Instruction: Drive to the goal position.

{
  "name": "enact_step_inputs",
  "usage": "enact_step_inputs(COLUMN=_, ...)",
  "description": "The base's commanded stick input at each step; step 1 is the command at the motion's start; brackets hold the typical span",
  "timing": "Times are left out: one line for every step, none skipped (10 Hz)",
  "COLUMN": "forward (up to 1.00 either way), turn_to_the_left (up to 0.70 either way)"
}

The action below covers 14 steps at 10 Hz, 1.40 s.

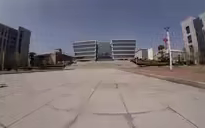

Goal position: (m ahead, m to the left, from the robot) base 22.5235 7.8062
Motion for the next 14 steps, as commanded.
enact_step_inputs(forward=0.7, turn_to_the_left=0.0)
enact_step_inputs(forward=0.68, turn_to_the_left=0.0)
enact_step_inputs(forward=0.58, turn_to_the_left=0.0)
enact_step_inputs(forward=0.53, turn_to_the_left=0.0)
enact_step_inputs(forward=0.49, turn_to_the_left=0.0)
enact_step_inputs(forward=0.47, turn_to_the_left=0.0)
enact_step_inputs(forward=0.45, turn_to_the_left=0.0)
enact_step_inputs(forward=0.4, turn_to_the_left=0.0)
enact_step_inputs(forward=0.39, turn_to_the_left=0.0)
enact_step_inputs(forward=0.39, turn_to_the_left=0.0)
enact_step_inputs(forward=0.38, turn_to_the_left=0.0)
enact_step_inputs(forward=0.38, turn_to_the_left=0.0)
enact_step_inputs(forward=0.36, turn_to_the_left=0.0)
enact_step_inputs(forward=0.36, turn_to_the_left=0.0)
